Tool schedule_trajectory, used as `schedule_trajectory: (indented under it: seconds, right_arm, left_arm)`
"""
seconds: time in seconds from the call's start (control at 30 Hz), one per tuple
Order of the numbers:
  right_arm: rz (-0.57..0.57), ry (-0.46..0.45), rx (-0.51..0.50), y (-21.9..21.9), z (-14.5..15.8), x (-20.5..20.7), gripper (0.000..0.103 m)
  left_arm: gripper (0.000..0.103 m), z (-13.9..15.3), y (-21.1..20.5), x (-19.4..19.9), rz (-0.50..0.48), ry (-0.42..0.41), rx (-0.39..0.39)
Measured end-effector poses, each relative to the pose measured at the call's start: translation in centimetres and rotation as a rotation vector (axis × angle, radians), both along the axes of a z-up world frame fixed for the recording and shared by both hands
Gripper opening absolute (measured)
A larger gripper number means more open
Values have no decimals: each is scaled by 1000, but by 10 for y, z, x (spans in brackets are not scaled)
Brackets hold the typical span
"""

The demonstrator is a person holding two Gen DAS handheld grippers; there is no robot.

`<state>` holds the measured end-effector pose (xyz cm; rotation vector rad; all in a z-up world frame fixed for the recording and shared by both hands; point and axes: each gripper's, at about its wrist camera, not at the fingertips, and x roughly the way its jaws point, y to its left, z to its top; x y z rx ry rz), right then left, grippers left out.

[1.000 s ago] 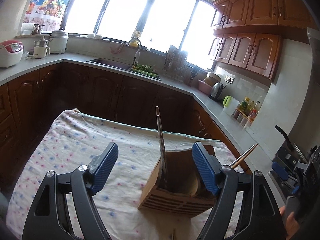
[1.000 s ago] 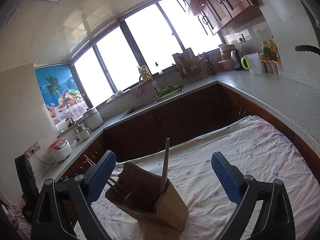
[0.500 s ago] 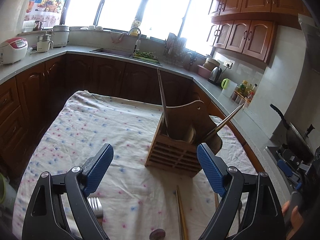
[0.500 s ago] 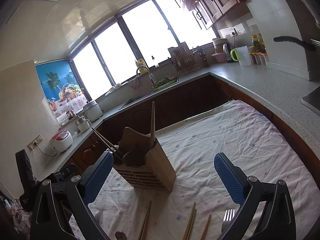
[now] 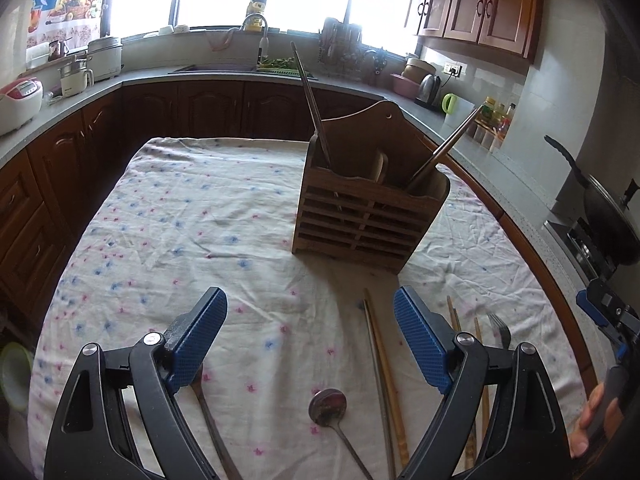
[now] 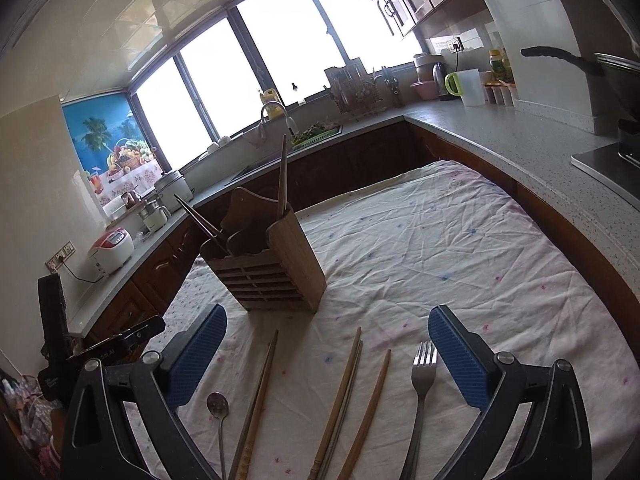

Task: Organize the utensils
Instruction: 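Move both open tools back down toward the remaining chopsticks and forks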

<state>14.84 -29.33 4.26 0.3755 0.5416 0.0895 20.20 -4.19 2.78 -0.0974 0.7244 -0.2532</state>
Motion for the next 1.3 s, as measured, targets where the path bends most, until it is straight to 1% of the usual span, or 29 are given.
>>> schedule_trajectory:
  seconds: [0.2,0.3,0.37,0.4,0.47,0.5,0.57,0.6,0.67,0.73,0.8,0.87,0.97,1.07,1.23,1.3]
  right_arm:
    - [0,33,-25,4,-11,4,100]
    - [5,61,-22,4,-18,10,92]
    - [13,85,-21,5,-24,14,77]
    - [17,100,-21,6,-27,17,73]
    - [30,130,-20,9,-35,22,57]
    - [35,148,-26,10,-39,24,54]
    - [46,183,-41,13,-48,30,42]
    - [51,201,-45,15,-53,32,39]
    - [58,238,-54,17,-63,37,27]
    - [63,268,-56,17,-72,42,20]
    - [71,285,-58,19,-77,45,19]
    - [77,297,-65,21,-80,47,17]
    - [87,317,-76,24,-85,52,15]
    - [85,332,-81,26,-89,55,13]
    - [89,358,-94,27,-95,58,12]
    - [93,367,-97,28,-98,60,12]
  left_arm:
    - [87,-15,-12,4,-32,53,57]
    - [87,-22,-19,9,-50,79,84]
    - [85,-28,-24,13,-63,100,101]
    - [83,-30,-27,14,-72,109,109]
    - [77,-37,-34,18,-90,132,132]
    - [75,-40,-38,20,-98,141,142]
    - [67,-47,-45,23,-112,160,163]
    - [65,-50,-48,24,-118,171,172]
    - [58,-56,-54,28,-127,195,184]
    - [55,-62,-58,31,-133,215,201]
    - [54,-67,-63,34,-139,233,218]
    - [50,-74,-67,36,-149,253,233]
    - [45,-81,-71,38,-165,276,235]
    - [45,-84,-74,38,-180,289,224]
    - [42,-88,-80,38,-188,287,249]
    - [41,-86,-78,39,-200,302,214]
